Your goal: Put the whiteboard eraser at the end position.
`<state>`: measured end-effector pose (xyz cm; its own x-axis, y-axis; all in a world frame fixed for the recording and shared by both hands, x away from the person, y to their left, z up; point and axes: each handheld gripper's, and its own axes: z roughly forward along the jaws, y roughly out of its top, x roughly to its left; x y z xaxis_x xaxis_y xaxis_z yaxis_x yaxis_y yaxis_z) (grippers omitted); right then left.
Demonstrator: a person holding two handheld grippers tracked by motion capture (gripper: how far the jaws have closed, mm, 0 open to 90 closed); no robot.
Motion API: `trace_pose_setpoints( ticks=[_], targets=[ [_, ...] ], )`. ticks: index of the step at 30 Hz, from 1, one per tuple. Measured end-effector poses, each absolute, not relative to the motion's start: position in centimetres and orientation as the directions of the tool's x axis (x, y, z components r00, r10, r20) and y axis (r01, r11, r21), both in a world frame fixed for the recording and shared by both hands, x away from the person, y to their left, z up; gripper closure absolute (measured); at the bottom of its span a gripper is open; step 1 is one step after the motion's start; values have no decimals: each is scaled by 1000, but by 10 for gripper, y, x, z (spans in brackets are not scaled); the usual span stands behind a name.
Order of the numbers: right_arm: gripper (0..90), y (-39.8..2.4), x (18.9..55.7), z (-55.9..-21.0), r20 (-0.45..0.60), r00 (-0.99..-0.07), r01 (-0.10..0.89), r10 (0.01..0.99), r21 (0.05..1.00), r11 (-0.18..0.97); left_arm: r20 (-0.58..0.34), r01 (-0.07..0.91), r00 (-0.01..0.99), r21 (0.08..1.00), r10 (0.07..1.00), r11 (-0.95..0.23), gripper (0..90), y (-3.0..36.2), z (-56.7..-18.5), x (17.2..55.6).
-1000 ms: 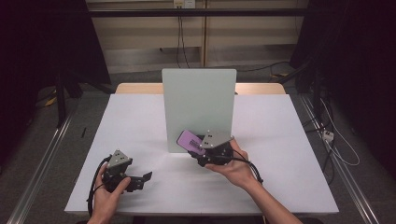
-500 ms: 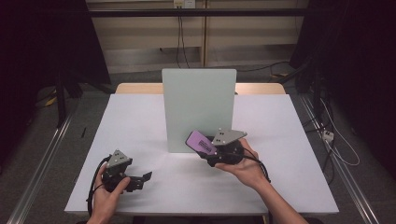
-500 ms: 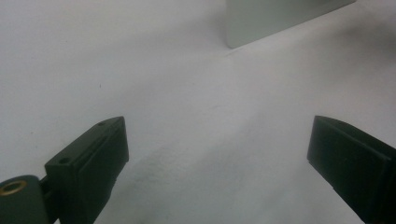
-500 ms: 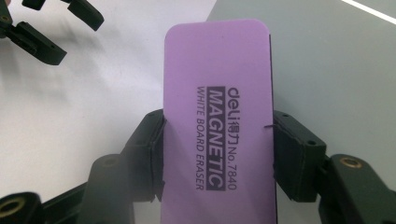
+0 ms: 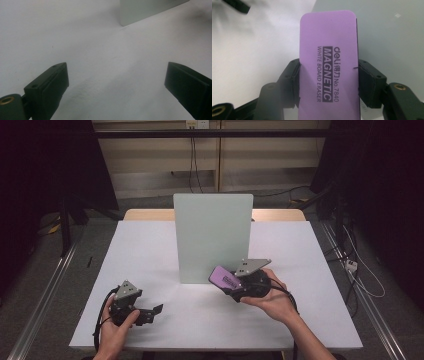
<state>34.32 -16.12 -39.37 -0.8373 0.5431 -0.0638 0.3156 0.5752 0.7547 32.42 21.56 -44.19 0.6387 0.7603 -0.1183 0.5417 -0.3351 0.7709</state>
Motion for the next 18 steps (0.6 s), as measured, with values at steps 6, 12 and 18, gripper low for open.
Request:
trace_pose_setpoints(
  ticks=[6,12,18],
  targets=[
    [416,-150,340,-401,-86,-881,295,465,668,683,-115,543,642,766,758,-344,55,215,-442,325],
    [416,-143,337,-404,-60,-908,290,414,623,727,-121,550,634,765,764,-335,55,214,-443,327],
    [415,-138,338,-405,-44,-917,284,397,628,724,-124,553,637,762,761,-338,55,213,-444,327]
  ],
)
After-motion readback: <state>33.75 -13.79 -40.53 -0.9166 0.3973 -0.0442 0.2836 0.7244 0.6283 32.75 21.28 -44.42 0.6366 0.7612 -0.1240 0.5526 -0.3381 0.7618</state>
